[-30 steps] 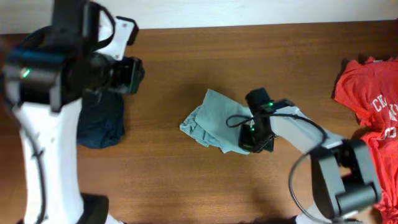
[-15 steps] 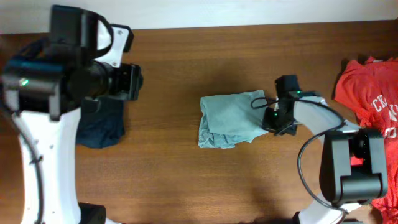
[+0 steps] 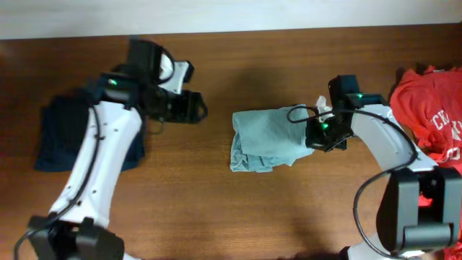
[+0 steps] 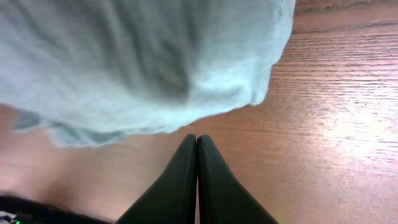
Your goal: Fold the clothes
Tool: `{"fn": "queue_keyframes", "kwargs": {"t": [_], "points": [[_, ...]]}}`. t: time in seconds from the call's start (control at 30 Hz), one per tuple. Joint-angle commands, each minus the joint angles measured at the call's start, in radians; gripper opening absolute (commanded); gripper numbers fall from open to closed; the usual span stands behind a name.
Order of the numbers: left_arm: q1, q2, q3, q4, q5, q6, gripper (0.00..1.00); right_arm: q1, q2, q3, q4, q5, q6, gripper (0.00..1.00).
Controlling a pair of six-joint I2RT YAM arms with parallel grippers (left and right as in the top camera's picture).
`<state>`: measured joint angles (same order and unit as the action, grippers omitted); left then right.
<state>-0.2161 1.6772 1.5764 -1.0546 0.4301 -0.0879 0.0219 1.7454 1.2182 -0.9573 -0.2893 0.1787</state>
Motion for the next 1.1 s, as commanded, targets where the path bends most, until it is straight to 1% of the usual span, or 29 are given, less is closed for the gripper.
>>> {"fn": "queue_keyframes", "kwargs": {"t": [0.0, 0.03, 0.1, 0.13, 0.2, 0.27, 0.33, 0.37, 0.43, 0.53, 0.7, 0.8, 0.9, 1.07], "points": [[-0.015, -0.001, -0.184, 0.136, 0.071, -0.126, 0.75, 0.005, -0.018, 0.016, 0.010, -0.066, -0.014, 0.05], [-0.015, 0.000, -0.233, 0.182, 0.071, -0.161, 0.80, 0.005, -0.018, 0.016, 0.019, -0.095, -0.014, 0.04], [-0.015, 0.001, -0.347, 0.295, 0.071, -0.247, 0.94, 0.005, -0.018, 0.016, 0.043, -0.147, -0.014, 0.04], [-0.015, 0.003, -0.386, 0.334, 0.072, -0.285, 0.99, 0.005, -0.017, 0.016, 0.058, -0.148, -0.013, 0.04], [-0.015, 0.007, -0.470, 0.426, 0.098, -0.360, 0.99, 0.005, -0.014, 0.016, 0.083, -0.148, -0.007, 0.04], [-0.022, 0.012, -0.563, 0.552, 0.145, -0.449, 0.99, 0.005, 0.000, 0.016, 0.110, -0.147, 0.025, 0.05], [-0.034, 0.020, -0.622, 0.658, 0.172, -0.520, 0.99, 0.006, 0.019, 0.016, 0.129, -0.144, 0.040, 0.05], [-0.050, 0.035, -0.658, 0.749, 0.192, -0.558, 0.99, 0.010, 0.047, 0.016, 0.146, -0.144, 0.044, 0.05], [-0.083, 0.074, -0.665, 0.837, 0.234, -0.571, 0.99, 0.025, 0.086, 0.015, 0.158, -0.144, 0.043, 0.04], [-0.111, 0.112, -0.665, 0.881, 0.238, -0.579, 0.99, 0.053, 0.130, 0.015, 0.179, -0.143, 0.051, 0.04], [-0.122, 0.152, -0.665, 0.884, 0.236, -0.586, 0.99, 0.107, 0.199, 0.015, 0.240, -0.067, 0.197, 0.04], [-0.122, 0.157, -0.665, 0.883, 0.228, -0.594, 0.99, 0.144, 0.229, 0.015, 0.259, -0.068, 0.251, 0.04], [-0.122, 0.158, -0.665, 0.890, 0.204, -0.608, 0.99, 0.183, 0.240, 0.015, 0.255, -0.067, 0.275, 0.04], [-0.125, 0.161, -0.665, 0.912, 0.193, -0.623, 0.99, 0.222, 0.240, 0.015, 0.236, -0.058, 0.276, 0.04]]}}
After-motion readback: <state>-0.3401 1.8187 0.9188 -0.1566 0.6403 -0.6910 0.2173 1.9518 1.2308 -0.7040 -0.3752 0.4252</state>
